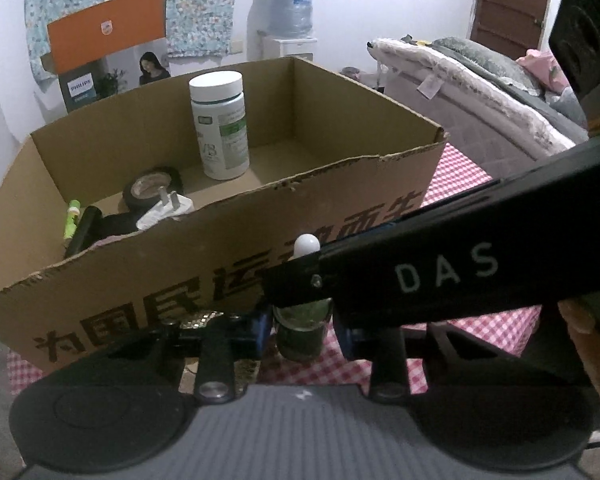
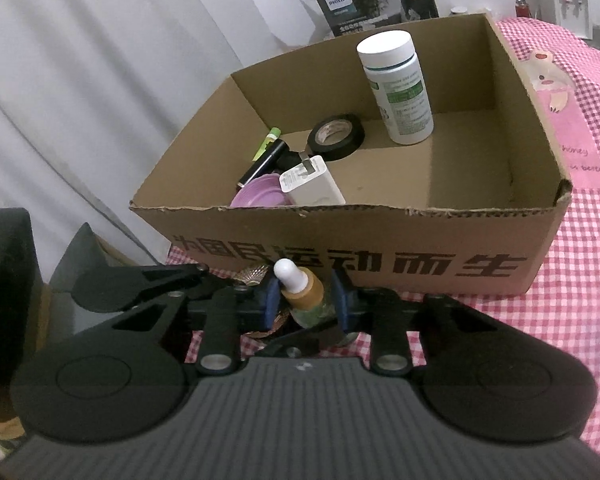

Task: Organize rigid objects
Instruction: 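Carry the green dropper bottle into the box and open the right gripper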

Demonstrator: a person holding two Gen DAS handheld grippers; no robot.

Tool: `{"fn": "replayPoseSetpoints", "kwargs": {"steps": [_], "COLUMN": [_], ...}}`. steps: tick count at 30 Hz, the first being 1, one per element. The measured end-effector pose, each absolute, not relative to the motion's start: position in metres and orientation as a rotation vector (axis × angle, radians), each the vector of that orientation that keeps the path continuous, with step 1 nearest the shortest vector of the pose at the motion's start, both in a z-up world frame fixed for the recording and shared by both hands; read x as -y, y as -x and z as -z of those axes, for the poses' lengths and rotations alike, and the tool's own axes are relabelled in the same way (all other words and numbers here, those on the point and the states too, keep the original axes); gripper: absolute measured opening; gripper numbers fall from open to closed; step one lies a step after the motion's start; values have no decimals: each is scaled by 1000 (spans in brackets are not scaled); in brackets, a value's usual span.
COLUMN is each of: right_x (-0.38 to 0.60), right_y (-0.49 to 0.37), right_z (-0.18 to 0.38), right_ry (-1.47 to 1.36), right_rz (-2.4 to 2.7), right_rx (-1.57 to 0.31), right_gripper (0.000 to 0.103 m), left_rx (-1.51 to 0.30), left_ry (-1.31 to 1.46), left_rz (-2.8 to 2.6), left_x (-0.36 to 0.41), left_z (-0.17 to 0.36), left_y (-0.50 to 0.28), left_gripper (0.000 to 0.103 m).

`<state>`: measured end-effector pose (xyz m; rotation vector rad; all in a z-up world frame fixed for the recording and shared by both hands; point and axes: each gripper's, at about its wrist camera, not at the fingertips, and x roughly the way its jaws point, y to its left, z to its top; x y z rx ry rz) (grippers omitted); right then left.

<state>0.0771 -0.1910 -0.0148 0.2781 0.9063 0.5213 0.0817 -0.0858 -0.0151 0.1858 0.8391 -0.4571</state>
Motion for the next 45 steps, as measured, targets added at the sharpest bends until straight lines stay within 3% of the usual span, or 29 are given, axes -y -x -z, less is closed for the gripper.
{"fn": "replayPoseSetpoints", "kwargs": {"steps": [19,26,45], "right_x": [205,205,209], "right_y": [-72,-72,-72], "right_z": [13,19,23], "right_ry": [-269,-253,-264], "right_rz": [-483,-496,-487], "right_rx": [-921,-956,-948], "right_gripper": [29,35,33], "left_rx": [-842,-837,-824], "left_ry": [-235,-251,-269], "left_rz": [471,470,464], "left_x": [111,113,117], "left_z": [29,31,35], "left_y": [-79,-79,-78], "left_gripper": [34,34,33]}}
